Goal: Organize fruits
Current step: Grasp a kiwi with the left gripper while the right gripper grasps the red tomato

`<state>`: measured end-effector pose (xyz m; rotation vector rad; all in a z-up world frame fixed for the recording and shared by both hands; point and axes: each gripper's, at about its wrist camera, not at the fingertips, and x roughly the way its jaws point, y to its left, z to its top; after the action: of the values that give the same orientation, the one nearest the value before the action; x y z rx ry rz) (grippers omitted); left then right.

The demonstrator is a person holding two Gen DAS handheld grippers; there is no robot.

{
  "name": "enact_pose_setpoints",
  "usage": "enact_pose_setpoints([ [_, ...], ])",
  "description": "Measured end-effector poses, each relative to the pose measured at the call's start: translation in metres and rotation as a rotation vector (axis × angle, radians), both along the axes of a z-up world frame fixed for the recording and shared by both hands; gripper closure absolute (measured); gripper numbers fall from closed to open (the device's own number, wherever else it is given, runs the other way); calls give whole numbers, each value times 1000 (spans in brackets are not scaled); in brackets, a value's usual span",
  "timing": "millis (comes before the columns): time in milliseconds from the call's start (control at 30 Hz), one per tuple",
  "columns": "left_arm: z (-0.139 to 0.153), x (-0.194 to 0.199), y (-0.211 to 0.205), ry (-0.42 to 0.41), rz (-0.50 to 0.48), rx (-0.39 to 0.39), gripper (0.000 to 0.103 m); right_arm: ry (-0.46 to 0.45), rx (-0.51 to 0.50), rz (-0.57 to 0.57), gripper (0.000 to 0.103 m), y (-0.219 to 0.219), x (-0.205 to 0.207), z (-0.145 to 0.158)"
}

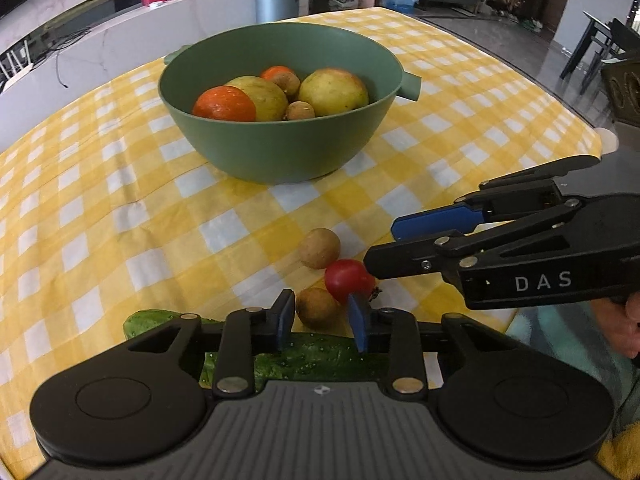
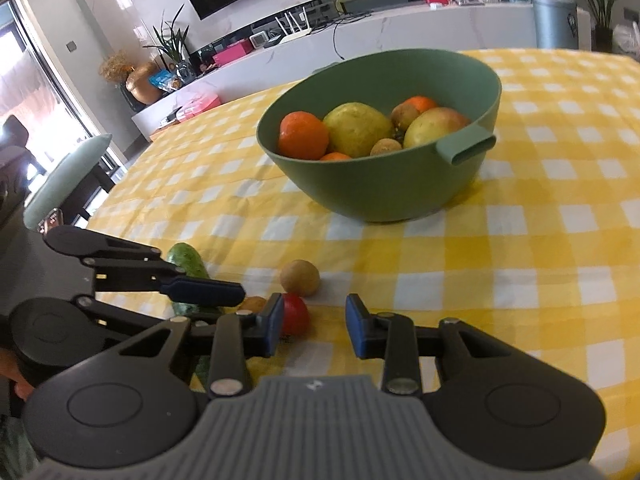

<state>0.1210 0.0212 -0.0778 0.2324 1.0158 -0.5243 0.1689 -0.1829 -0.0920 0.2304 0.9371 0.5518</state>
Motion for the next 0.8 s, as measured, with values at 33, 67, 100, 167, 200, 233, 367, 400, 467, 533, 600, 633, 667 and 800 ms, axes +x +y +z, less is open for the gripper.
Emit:
enact_pose_setpoints([
  [33, 0, 0, 1, 3, -6, -2, 66, 5, 4, 0, 72, 0, 1, -1],
  [67, 0, 1, 2, 5, -14, -2, 66, 9, 4, -2, 72, 1, 1, -1],
  [100, 0, 1, 2, 6, -20, 4, 67, 12, 5, -4, 72, 1, 2, -2],
  [167, 0, 1, 0, 4, -39, 29, 68, 16, 5, -11, 72, -1, 3, -2],
  [200, 0, 0, -2, 2, -49, 51, 68, 18, 7, -15, 72, -1, 3, -2],
  [233, -1, -1, -4, -3, -61, 67, 68, 20, 9, -18, 72, -3, 2, -2],
  [367, -5, 2, -12, -14, -77, 111, 68, 19, 2, -14, 72, -2, 0, -1],
  [400, -6, 2, -14, -20, -81, 117, 68, 16, -1, -11, 72, -1, 0, -1],
  [467, -8, 1, -15, -27, -85, 118, 69, 14, -3, -13, 72, -2, 1, -1],
  [533, -8, 0, -14, -34, -82, 111, 70, 16, 3, -20, 72, -3, 1, -1],
  [600, -9, -1, -14, -40, -84, 106, 75, 20, 8, -24, 72, -4, 2, -2],
  [633, -9, -2, -14, -45, -82, 108, 75, 19, 9, -23, 72, -4, 2, -2],
  [667, -9, -3, -13, -48, -78, 107, 76, 16, 12, -21, 72, -3, 1, -2],
  [800, -4, -4, -4, -59, -21, 76, 76, 0, 16, -12, 71, -3, -1, 0],
])
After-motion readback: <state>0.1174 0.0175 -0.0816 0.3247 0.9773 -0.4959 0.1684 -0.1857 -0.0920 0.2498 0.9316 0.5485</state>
